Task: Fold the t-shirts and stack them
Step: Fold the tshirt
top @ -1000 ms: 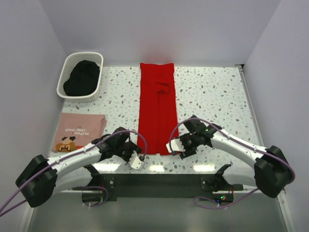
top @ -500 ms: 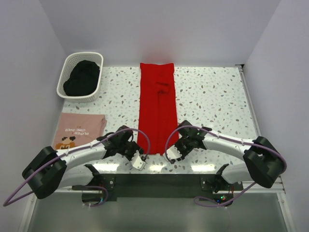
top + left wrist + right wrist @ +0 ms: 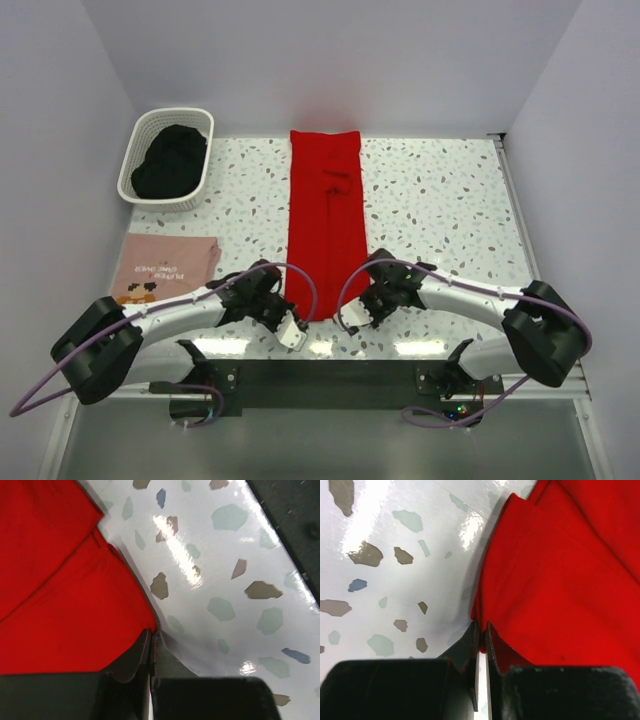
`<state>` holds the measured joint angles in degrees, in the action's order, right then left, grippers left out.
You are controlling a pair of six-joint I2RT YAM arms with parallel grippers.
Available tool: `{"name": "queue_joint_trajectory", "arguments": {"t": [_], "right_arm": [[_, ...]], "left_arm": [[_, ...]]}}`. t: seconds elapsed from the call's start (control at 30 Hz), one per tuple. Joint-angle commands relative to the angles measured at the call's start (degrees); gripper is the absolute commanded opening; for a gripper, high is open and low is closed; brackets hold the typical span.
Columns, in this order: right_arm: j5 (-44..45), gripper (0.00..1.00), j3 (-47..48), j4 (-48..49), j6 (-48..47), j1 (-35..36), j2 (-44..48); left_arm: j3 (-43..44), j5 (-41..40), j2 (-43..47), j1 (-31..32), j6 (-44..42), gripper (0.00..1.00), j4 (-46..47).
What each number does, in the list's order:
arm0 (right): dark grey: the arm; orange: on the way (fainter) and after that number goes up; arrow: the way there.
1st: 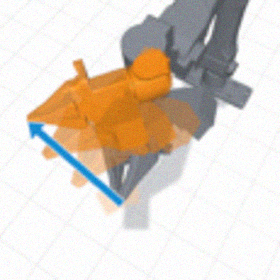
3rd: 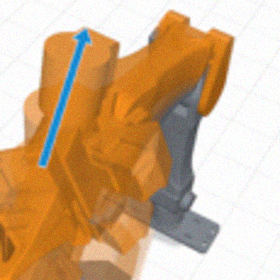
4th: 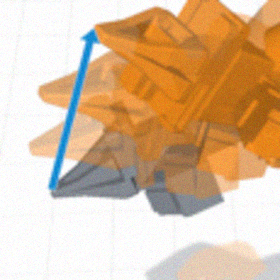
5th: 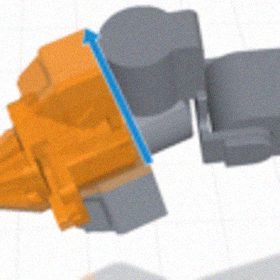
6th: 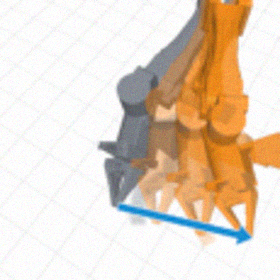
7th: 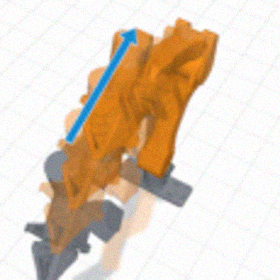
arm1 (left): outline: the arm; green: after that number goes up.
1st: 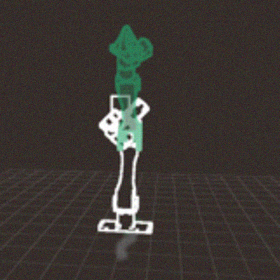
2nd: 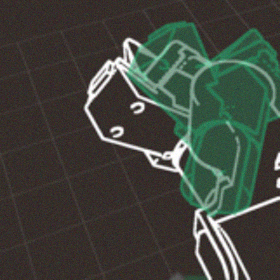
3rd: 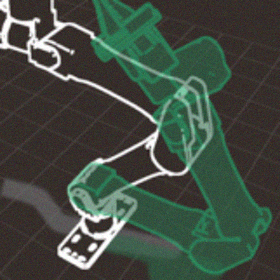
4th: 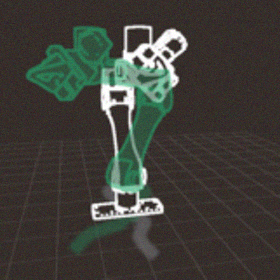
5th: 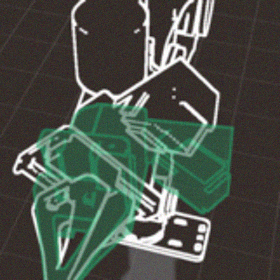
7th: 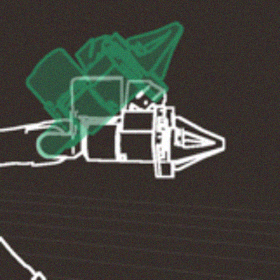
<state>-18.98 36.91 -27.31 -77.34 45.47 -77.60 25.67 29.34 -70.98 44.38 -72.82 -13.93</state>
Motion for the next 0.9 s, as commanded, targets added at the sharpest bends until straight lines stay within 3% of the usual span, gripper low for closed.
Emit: {"name": "queue_joint_trajectory", "arguments": {"t": [0.0, 0.13, 0.33, 0.5, 0.87], "right_arm": [[-1.1, 0.00, 1.9, -2.9, 3.4, 1.5, 2.8], [-1.1, 0.00, 0.1, -5.7, 7.1, 5.8, 7.9], [-1.3, 0.00, 1.9, -8.9, 13.6, 6.8, 13.6], [-4.5, 0.00, 6.0, -9.5, 11.0, -1.8, 11.4], [-6.9, 0.00, 22.8, -4.7, 4.6, -14.4, -4.7]], "left_arm": [[1.0, 0.8, 4.1, 4.3, 5.2, 0.00, -3.5], [0.3, 0.9, 11.0, 11.1, 9.3, 0.00, -5.8], [3.5, -0.1, 13.8, 11.4, 15.8, 0.00, -7.4], [7.5, 3.4, 12.2, 1.0, 11.8, 0.00, -9.0], [22.0, 8.5, -5.4, -15.1, 5.8, 0.00, -4.1]]}}
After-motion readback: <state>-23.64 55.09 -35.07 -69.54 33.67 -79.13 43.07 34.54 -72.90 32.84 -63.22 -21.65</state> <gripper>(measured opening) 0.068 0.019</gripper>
